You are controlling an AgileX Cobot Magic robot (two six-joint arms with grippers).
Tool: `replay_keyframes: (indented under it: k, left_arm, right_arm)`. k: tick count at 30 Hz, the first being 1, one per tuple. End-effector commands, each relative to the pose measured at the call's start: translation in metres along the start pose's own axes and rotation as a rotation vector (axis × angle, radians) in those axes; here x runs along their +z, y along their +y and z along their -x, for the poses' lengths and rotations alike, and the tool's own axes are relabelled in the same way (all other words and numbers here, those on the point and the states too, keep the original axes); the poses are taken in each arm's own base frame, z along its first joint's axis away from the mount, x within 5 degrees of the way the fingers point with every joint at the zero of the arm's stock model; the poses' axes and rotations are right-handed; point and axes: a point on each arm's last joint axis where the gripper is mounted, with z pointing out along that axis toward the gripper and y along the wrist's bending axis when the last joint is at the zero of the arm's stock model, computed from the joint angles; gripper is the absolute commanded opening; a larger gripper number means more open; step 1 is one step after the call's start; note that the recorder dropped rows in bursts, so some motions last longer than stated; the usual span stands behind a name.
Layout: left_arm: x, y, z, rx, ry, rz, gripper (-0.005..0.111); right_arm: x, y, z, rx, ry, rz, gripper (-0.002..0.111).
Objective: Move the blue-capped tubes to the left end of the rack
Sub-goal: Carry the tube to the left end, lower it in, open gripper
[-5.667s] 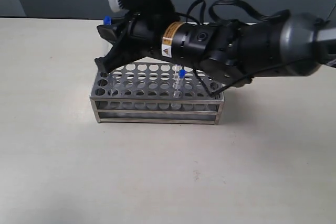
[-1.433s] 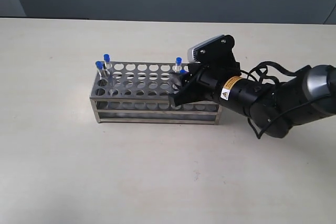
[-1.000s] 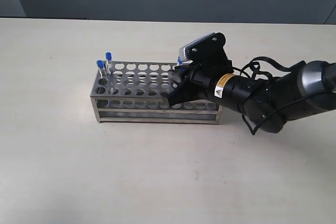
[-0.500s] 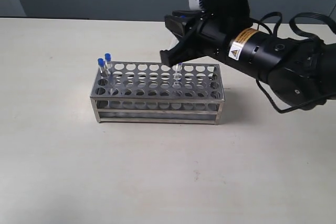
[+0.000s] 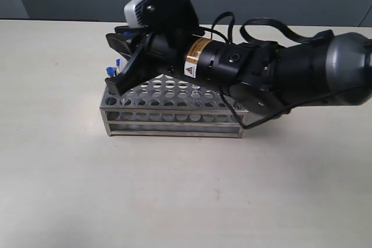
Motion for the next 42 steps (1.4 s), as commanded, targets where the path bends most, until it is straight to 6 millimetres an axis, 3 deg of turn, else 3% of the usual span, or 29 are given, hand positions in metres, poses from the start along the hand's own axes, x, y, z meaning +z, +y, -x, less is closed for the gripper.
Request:
replay_keyframes:
  k: [1, 13, 24, 42]
  left_arm:
    - [-0.001, 0.0, 0.001, 0.002, -0.01, -0.001, 0.001]
    - [-0.001, 0.0, 0.001, 0.002, -0.01, -0.001, 0.001]
    - [-0.001, 0.0, 0.001, 0.002, -0.01, -0.001, 0.001]
    - [-0.001, 0.0, 0.001, 0.002, -0.01, -0.001, 0.001]
  right_arm:
    - [0.015, 0.006, -0.004, -0.011, 0.035, 0.038, 0.0]
    - [0.031, 0.01, -0.036, 0.0, 0.077, 0.073, 0.0]
    - [0.048, 0.002, -0.021, -0.022, 0.066, 0.047, 0.0]
    - [0.067, 0.003, -0.07, -0.026, 0.211, 0.056, 0.001]
